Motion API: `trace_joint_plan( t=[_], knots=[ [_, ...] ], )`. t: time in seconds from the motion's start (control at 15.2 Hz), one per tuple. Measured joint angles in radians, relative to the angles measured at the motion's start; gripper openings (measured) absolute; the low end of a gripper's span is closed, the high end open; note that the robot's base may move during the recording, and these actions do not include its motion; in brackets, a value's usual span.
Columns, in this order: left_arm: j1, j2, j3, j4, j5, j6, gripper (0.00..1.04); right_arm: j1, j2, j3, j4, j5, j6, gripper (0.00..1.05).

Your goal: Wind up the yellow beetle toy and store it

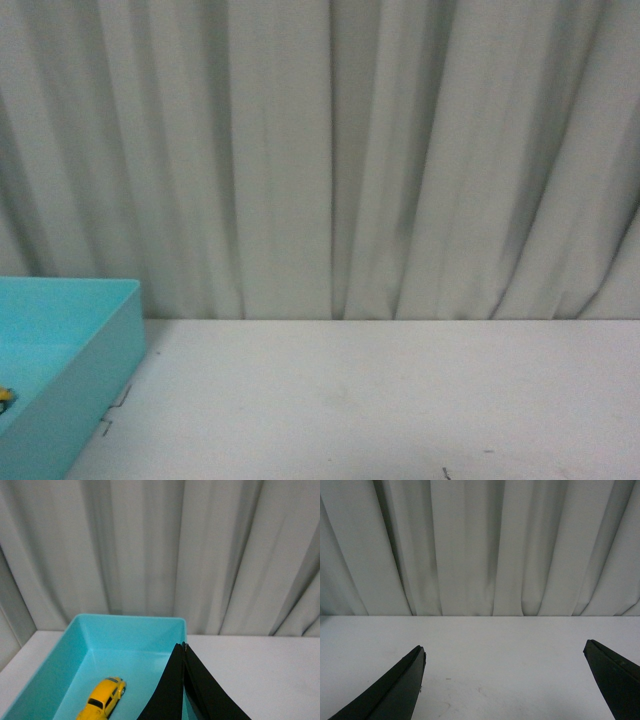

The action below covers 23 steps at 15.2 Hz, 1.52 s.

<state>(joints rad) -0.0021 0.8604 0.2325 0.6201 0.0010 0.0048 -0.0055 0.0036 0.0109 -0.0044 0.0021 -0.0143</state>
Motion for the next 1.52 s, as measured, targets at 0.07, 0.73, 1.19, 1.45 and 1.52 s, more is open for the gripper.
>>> trace_joint_plan(
  t=[0.07,0.73,1.19,1.45,1.52],
  knots=[
    [0.004,-0.038,-0.019,0.002,-0.003,-0.001,0.02,0.000,0.000,0.000,0.000,-0.001,0.000,0.98],
    [0.003,-0.367,-0.183,-0.179,-0.002,-0.001,0.02,0.000,0.000,0.000,0.000,-0.001,0.000,0.98],
    [0.003,-0.552,-0.223,-0.316,-0.002,-0.001,0.02,0.000,0.000,0.000,0.000,-0.001,0.000,0.98],
    [0.003,-0.648,-0.223,-0.410,-0.002,-0.001,0.02,0.000,0.000,0.000,0.000,-0.001,0.000,0.98],
    [0.003,-0.665,-0.223,-0.422,-0.002,-0.001,0.02,0.000,0.000,0.000,0.000,-0.001,0.000,0.98]
  ],
)
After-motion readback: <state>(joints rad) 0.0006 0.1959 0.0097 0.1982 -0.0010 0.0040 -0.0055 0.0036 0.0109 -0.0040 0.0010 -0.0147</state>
